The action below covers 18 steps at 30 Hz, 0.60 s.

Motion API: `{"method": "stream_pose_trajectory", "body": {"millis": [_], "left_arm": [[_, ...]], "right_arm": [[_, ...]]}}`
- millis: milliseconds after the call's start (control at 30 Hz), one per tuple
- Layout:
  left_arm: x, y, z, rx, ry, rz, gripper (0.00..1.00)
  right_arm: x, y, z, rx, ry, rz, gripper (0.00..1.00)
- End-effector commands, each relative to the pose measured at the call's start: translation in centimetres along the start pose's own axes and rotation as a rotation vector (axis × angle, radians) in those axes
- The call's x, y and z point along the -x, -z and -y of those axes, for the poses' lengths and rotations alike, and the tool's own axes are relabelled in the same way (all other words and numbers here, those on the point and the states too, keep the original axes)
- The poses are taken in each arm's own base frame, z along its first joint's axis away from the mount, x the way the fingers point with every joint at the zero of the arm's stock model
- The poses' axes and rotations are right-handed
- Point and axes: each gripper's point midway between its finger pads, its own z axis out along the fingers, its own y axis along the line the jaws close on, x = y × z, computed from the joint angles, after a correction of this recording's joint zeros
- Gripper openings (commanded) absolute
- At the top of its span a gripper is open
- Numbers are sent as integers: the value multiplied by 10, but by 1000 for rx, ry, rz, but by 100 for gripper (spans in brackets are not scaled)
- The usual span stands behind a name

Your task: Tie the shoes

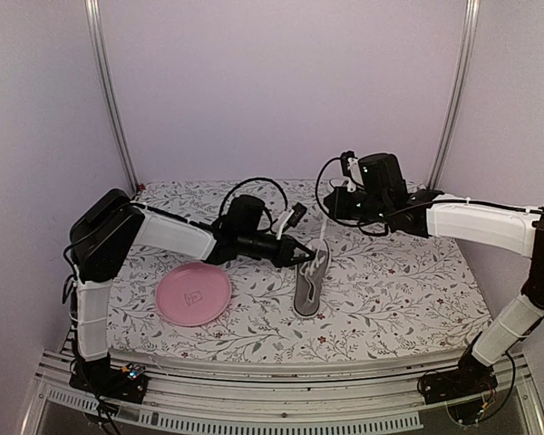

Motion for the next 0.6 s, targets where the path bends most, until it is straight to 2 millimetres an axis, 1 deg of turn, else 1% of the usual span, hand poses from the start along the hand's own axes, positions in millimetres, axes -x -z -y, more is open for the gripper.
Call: {"method": "stream_pose_trajectory", "body": {"millis": [0, 100, 267, 400, 567], "left_arm": [[4, 0, -4, -36, -8, 5, 4], [5, 1, -3, -39, -9, 13, 7], [7, -1, -7, -29, 0, 16, 13], [8, -3, -13, -11, 6, 13, 15], [10, -6, -13, -24, 3, 14, 18]], "right_arm": [[16, -6, -18, 84, 31, 48, 2], [13, -10, -15, 80, 36, 39, 2], [12, -9, -20, 109, 37, 30, 2], [13, -8, -24, 128, 35, 31, 2], [13, -8, -26, 144, 29, 30, 2]]}}
